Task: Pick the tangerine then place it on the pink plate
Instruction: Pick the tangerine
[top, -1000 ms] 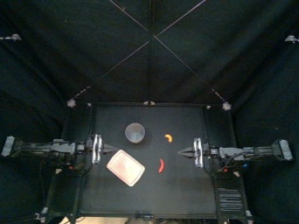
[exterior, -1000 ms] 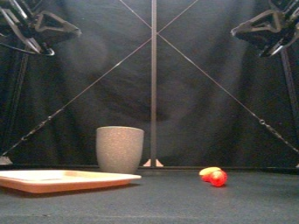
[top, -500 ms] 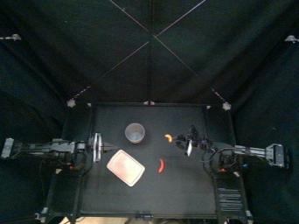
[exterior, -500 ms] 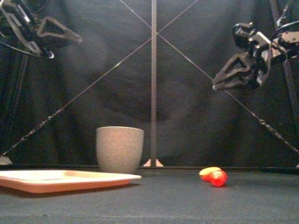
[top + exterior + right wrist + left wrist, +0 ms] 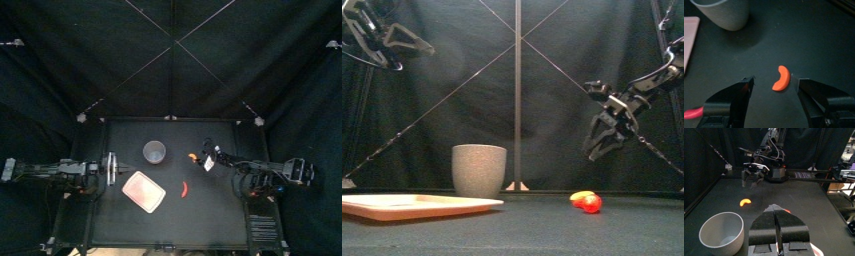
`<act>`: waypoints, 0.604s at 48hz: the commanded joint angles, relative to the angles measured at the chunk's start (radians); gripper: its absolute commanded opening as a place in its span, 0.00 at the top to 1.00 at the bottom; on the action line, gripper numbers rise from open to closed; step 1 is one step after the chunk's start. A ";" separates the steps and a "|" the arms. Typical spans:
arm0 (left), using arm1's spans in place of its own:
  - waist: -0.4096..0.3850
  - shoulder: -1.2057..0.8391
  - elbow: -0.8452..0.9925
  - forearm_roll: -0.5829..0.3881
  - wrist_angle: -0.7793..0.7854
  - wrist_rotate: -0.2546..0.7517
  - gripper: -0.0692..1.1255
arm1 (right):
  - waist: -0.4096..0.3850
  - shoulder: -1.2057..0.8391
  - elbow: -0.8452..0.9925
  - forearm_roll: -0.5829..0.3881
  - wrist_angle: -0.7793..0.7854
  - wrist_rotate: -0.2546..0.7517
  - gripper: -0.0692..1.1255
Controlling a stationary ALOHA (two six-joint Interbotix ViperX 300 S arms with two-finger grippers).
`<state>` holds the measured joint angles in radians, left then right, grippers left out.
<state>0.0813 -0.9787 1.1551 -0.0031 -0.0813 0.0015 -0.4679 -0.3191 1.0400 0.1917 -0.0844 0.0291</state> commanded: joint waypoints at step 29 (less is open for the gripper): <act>0.021 0.003 0.015 0.000 -0.012 -0.002 0.84 | -0.067 0.288 -0.259 -0.015 0.319 0.002 0.16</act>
<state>0.0997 -0.9787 1.1842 -0.0031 -0.0828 0.0015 -0.5308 -0.0184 0.7992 0.1825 0.2362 0.0322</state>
